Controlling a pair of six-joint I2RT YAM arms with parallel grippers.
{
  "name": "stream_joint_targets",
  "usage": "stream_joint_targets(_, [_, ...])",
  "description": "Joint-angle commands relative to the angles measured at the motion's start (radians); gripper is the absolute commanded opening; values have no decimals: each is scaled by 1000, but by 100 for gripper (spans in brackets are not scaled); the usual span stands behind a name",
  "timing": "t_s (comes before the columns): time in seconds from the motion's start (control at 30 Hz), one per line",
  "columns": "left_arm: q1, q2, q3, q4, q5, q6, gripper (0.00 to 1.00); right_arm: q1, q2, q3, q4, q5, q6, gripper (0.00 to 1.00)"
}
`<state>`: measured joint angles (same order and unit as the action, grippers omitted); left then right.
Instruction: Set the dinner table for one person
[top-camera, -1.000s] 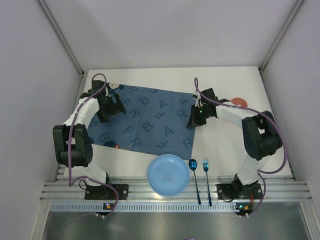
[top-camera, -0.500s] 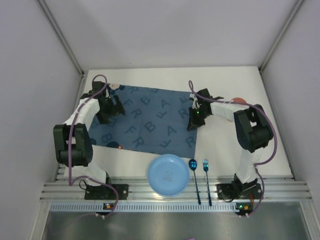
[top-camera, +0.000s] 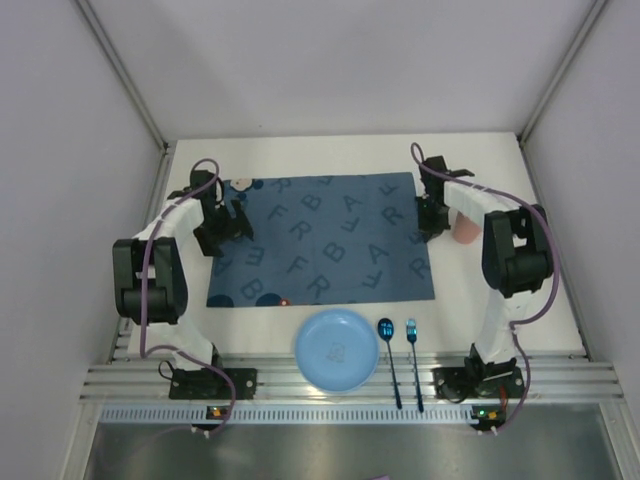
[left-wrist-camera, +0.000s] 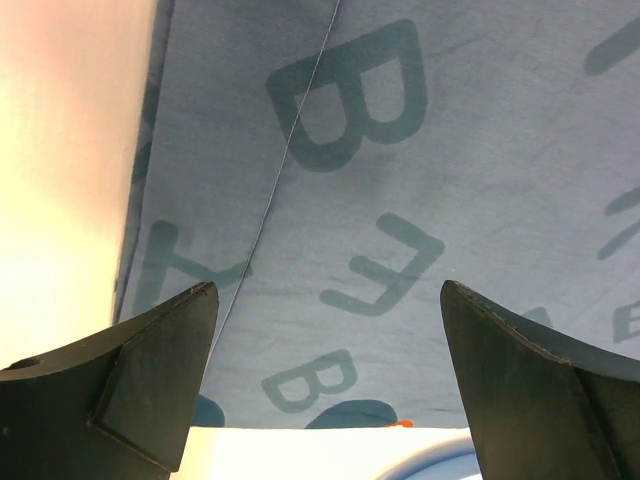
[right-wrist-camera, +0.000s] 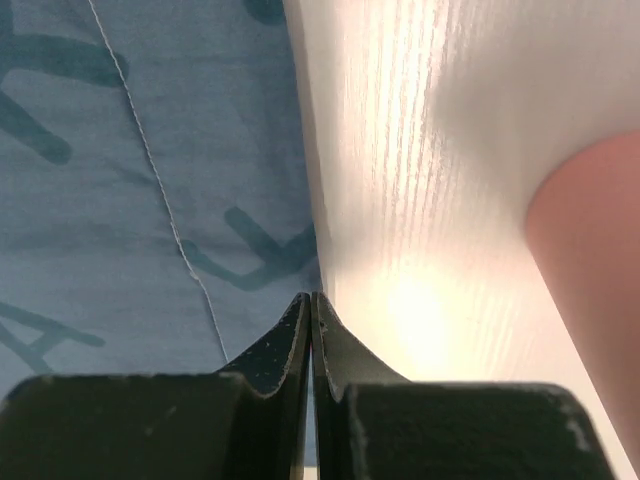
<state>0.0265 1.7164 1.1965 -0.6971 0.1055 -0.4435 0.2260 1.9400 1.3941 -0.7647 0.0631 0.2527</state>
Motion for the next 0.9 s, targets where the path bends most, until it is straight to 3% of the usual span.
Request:
stream_joint_targets(0.0, [4,18,37,38,25,-6,98,-1,-24,78,-125,26,-18,0])
stream_joint_targets(0.13, [3,38,64,38,26,-6,98,3,-123,185,-166,-138,-21,0])
stream_joint_targets(0.17, [4,38,69,38,26,-4,98,6,-145,210,-179,-167,-15,22])
stream_joint_targets(0.23, [4,40,78,39,28,-4,98,10,-208,287,-194,-171,8,51])
stream_joint_targets(0.27, [3,38,81,39,29,-6,98,9,-223,308,-200,-164,14,84])
stream_joint_targets(0.33, [3,40,86,42,39,-8,98,9,-245,376,-215,-142,13,100])
stream_joint_targets(0.57, [3,29,78,42,51,8,98,-77,-173,500,-399,79,13,100])
stream_joint_targets(0.73, [3,-6,46,39,40,23,98,-157,-188,442,-404,122,17,100])
stream_joint_targets(0.87, [3,-32,6,47,43,22,98,-195,-167,384,-366,64,16,100])
